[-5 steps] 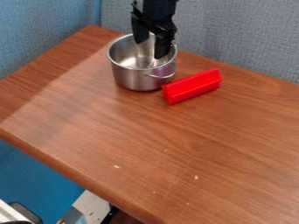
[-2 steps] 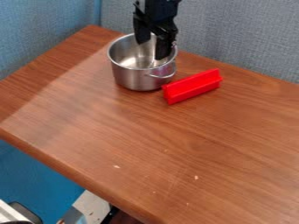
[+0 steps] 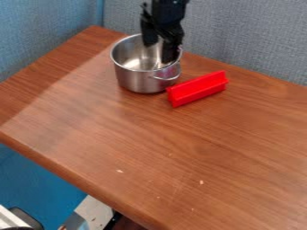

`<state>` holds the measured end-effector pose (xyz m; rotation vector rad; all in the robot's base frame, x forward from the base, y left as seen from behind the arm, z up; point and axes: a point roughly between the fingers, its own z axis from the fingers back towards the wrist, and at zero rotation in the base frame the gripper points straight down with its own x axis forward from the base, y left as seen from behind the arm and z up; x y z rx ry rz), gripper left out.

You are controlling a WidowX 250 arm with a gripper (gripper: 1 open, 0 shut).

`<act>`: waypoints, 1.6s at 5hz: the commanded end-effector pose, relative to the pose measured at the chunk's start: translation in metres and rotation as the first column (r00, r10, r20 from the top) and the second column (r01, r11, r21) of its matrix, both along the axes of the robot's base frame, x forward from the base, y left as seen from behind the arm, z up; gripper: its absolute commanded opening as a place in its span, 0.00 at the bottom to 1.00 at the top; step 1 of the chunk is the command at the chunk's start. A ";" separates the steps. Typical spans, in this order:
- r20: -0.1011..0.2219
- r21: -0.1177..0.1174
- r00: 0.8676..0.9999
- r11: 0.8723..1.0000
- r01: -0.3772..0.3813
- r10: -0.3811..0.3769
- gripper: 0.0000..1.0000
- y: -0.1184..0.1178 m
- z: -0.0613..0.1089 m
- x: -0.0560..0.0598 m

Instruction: Put the red object in the metal pot

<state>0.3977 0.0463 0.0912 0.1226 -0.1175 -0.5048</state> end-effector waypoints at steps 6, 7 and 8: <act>0.113 -0.053 0.988 0.993 0.108 -0.102 1.00 -0.062 0.025 -0.005; 0.090 -0.057 0.991 0.993 0.100 -0.094 1.00 -0.064 0.015 -0.006; 0.062 -0.057 0.994 0.994 0.097 -0.093 1.00 -0.066 0.004 -0.005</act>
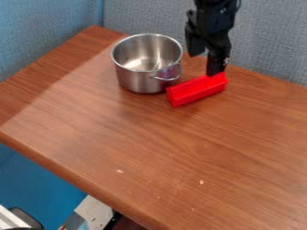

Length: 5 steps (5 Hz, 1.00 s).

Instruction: Put the red object in the metal pot

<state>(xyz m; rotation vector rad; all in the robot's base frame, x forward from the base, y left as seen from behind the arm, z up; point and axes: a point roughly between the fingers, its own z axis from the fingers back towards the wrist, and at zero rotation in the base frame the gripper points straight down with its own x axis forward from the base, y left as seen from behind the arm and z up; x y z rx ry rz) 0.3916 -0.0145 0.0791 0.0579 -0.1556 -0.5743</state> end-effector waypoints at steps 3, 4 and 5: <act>-0.018 0.023 1.000 1.000 0.020 -0.020 1.00 -0.008 -0.008 0.003; -0.040 0.034 0.999 0.999 0.015 -0.014 1.00 -0.006 -0.014 0.005; -0.063 0.040 0.998 0.999 0.012 -0.009 0.00 -0.005 -0.021 0.008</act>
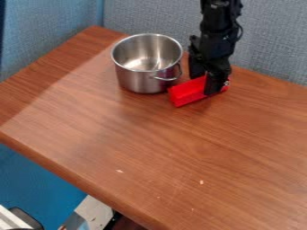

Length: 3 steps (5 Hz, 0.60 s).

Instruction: Put the red object in the metal pot

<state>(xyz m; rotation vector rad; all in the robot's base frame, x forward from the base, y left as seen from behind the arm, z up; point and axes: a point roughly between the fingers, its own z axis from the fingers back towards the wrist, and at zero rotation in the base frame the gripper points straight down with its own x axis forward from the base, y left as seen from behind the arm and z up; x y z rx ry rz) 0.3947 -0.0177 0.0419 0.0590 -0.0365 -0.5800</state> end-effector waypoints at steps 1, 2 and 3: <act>0.036 0.000 0.999 1.000 0.005 -0.005 1.00 -0.002 0.014 0.004; 0.023 -0.013 1.000 1.000 -0.003 0.004 1.00 -0.003 0.013 0.003; 0.009 -0.009 1.000 1.000 -0.008 0.008 0.00 -0.003 0.009 0.003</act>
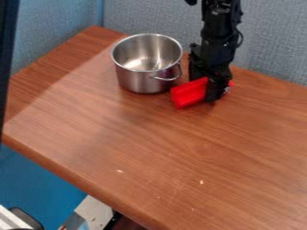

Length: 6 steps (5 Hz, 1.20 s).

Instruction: Put the red object in the metal pot

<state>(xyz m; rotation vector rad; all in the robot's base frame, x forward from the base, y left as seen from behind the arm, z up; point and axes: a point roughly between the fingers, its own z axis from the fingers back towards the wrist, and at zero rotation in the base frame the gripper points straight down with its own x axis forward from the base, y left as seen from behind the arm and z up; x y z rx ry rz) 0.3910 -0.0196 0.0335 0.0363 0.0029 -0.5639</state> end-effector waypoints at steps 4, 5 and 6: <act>0.028 -0.006 1.000 1.000 -0.005 0.005 0.00 -0.005 0.015 0.006; 0.026 -0.010 1.000 1.000 -0.006 0.006 0.00 -0.007 0.016 0.005; 0.025 -0.013 1.000 1.000 -0.007 0.007 0.00 -0.009 0.017 0.005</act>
